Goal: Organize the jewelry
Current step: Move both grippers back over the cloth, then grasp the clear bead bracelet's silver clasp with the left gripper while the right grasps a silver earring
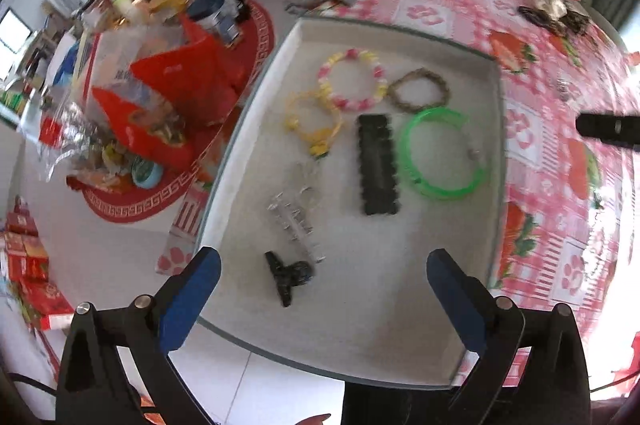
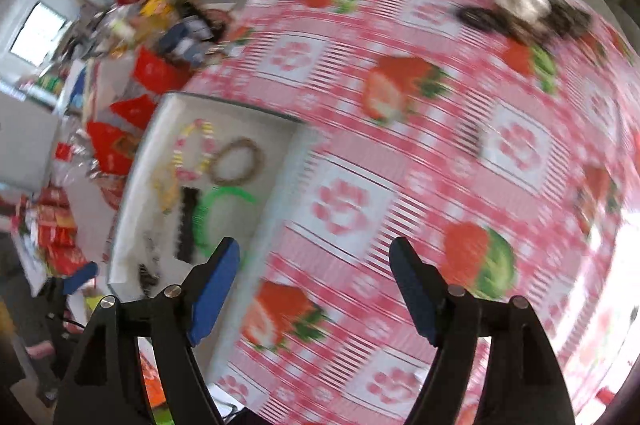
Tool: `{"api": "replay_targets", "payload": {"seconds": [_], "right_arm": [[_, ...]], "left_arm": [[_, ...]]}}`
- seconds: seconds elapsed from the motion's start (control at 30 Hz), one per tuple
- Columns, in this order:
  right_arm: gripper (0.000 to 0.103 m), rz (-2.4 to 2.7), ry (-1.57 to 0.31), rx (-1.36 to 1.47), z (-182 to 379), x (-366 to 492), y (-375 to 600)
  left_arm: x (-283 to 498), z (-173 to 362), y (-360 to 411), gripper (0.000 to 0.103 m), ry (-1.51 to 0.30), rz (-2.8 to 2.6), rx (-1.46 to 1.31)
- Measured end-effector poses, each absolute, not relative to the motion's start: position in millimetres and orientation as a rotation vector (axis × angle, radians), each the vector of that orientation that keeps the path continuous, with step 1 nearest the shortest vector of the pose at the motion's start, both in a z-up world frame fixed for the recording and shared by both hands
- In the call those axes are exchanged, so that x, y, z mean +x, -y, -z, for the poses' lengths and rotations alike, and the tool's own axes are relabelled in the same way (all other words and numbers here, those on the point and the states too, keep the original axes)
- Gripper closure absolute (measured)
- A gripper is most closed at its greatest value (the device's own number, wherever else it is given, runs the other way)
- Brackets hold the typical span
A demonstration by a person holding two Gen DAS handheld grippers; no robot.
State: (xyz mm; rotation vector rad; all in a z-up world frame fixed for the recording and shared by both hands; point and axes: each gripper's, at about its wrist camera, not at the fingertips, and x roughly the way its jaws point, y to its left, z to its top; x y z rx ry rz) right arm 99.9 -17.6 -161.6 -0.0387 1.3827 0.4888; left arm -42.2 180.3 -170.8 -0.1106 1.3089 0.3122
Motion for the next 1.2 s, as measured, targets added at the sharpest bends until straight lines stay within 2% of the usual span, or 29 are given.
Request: {"api": "replay_targets", "payload": {"seconds": [0.23, 0.47, 0.73, 1.07, 1.2], "right_arm": [[0.023, -0.274, -1.424, 0.047, 171.4, 99.3, 114.9], [0.023, -0.107, -1.456, 0.153, 182.0, 105.4, 194.2], [0.023, -0.083, -1.446, 0.133, 187.9, 120.3, 225.0], [0.023, -0.130, -1.419, 0.086, 201.0, 162.9, 226.4], [0.023, -0.147, -1.412, 0.044, 208.2, 176.0, 219.9]], "left_arm": [[-18.4, 148.9, -121.9, 0.000, -1.282, -0.181, -0.049], [2.4, 155.7, -53.5, 0.000, -1.335, -0.045, -0.049], [14.6, 166.7, 16.4, 0.000, -1.351, 0.077, -0.011], [30.3, 190.1, 46.3, 0.000, -1.376, 0.080, -0.036], [36.8, 198.4, 60.5, 0.005, -1.390, 0.091, -0.032]]}}
